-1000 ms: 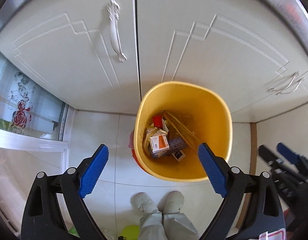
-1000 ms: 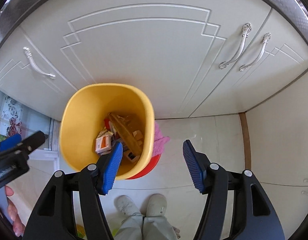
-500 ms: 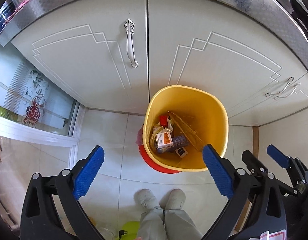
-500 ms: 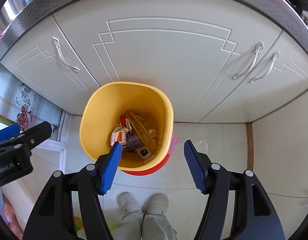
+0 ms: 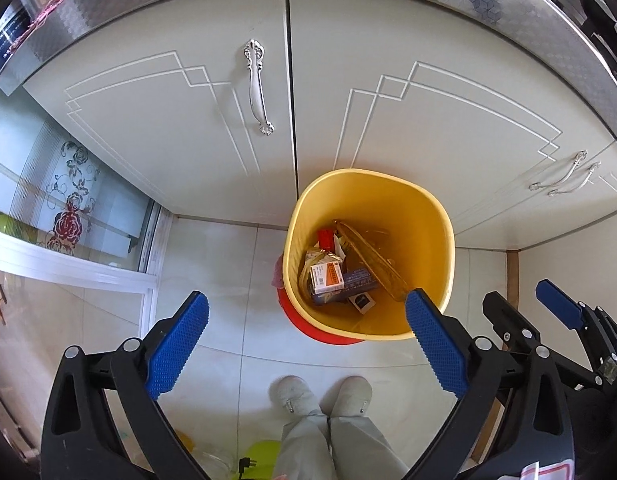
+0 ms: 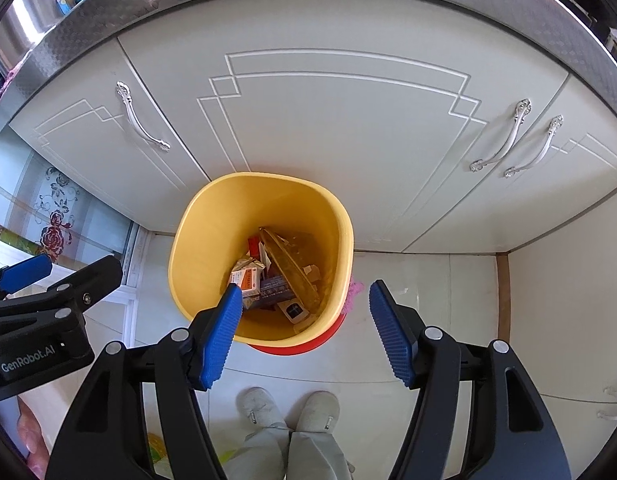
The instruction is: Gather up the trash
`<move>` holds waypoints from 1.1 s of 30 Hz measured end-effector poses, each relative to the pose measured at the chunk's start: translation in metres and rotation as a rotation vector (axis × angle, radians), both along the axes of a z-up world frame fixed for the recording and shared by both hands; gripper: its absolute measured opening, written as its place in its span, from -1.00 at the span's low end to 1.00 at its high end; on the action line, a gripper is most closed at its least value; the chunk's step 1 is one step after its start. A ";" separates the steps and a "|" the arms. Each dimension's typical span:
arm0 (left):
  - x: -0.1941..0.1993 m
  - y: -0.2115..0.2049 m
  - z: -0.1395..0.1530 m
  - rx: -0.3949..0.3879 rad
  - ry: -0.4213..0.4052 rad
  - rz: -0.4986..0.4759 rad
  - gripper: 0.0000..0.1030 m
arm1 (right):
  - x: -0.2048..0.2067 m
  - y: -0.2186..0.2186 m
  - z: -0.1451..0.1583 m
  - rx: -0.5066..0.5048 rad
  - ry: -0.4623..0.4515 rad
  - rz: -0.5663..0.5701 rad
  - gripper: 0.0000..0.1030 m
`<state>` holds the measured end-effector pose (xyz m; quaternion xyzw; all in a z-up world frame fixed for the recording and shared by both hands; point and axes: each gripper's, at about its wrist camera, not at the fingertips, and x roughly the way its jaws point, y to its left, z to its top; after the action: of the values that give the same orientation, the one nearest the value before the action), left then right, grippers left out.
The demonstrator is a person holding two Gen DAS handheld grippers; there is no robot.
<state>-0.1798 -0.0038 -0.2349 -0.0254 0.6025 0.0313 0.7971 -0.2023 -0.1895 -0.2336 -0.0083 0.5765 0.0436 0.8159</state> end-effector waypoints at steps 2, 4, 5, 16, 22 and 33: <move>0.000 -0.001 0.000 -0.002 0.000 0.003 0.90 | 0.000 0.000 0.000 0.002 -0.001 0.002 0.30; 0.000 -0.001 0.001 -0.001 -0.001 0.005 0.90 | 0.000 0.000 0.001 0.003 -0.002 0.004 0.30; 0.000 -0.001 0.001 -0.003 -0.001 0.004 0.90 | 0.000 0.000 0.002 0.003 -0.003 0.004 0.30; -0.001 -0.004 0.005 -0.005 -0.009 0.006 0.90 | -0.001 0.001 0.006 0.007 -0.007 0.005 0.31; 0.000 -0.004 0.005 -0.008 -0.009 0.006 0.90 | -0.001 0.001 0.006 0.009 -0.010 0.008 0.31; 0.001 -0.005 0.005 -0.007 -0.008 0.009 0.90 | 0.000 0.001 0.007 0.006 -0.011 0.013 0.32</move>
<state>-0.1785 -0.0092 -0.2300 -0.0310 0.5994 0.0325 0.7992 -0.2020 -0.1885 -0.2268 -0.0097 0.5717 0.0506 0.8188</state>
